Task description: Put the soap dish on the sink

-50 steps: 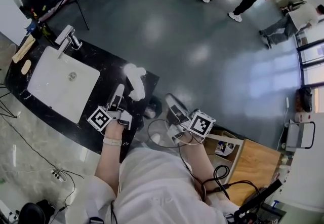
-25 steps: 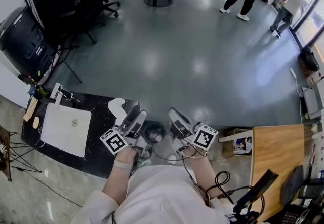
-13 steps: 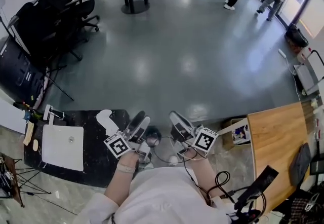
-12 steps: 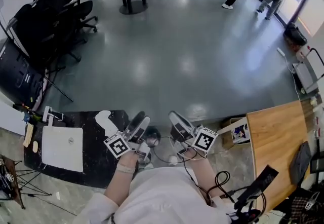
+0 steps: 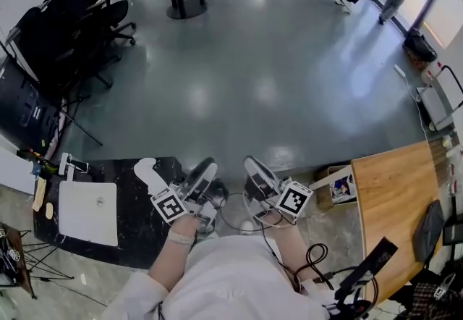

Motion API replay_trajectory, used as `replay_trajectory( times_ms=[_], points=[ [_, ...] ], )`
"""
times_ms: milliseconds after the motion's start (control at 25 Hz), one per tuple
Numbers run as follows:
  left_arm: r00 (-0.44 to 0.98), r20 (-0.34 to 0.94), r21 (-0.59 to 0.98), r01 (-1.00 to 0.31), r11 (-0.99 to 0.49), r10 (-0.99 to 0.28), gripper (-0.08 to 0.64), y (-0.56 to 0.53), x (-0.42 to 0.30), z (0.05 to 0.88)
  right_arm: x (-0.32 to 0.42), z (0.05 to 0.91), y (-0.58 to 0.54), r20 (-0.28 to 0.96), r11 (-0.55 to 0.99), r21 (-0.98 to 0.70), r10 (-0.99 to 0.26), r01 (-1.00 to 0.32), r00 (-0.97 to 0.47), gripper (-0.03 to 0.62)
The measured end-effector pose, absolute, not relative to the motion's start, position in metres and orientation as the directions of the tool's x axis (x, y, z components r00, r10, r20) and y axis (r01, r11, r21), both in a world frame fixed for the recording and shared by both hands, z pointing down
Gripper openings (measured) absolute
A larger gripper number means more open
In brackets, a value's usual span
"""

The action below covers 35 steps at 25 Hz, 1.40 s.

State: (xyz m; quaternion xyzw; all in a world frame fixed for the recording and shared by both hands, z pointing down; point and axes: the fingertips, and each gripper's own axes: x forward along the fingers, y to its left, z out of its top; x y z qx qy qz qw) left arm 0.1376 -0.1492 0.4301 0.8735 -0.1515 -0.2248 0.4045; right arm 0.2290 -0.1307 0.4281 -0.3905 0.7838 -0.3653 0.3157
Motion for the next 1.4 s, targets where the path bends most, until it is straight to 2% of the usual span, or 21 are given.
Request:
replay_trajectory(
  times_ms=[200, 520, 720, 880, 1400],
  points=[
    [0.850, -0.287, 0.766, -0.073, -0.639, -0.441, 0.145, -0.151, 0.131, 0.426, 0.223, 0.429, -0.139, -0.206, 0.424, -0.824, -0.842, -0.377, -0.498, 0.064],
    [0.823, -0.327, 0.773, -0.049, -0.632, -0.464, 0.008, -0.154, 0.119, 0.424, 0.211, 0.428, -0.146, -0.218, 0.442, -0.826, -0.823, -0.350, -0.524, 0.064],
    [0.824, -0.316, 0.789, -0.047, -0.613, -0.471, 0.006, -0.155, 0.115, 0.430, 0.209, 0.425, -0.148, -0.232, 0.453, -0.826, -0.815, -0.335, -0.530, 0.064],
    [0.805, -0.342, 0.833, 0.021, -0.552, -0.485, 0.006, -0.152, 0.114, 0.437, 0.206, 0.427, -0.148, -0.229, 0.457, -0.824, -0.809, -0.335, -0.541, 0.064],
    [0.811, -0.352, 0.844, 0.059, -0.534, -0.467, 0.006, -0.146, 0.117, 0.443, 0.199, 0.438, -0.146, -0.214, 0.446, -0.833, -0.804, -0.326, -0.555, 0.064]
  ],
)
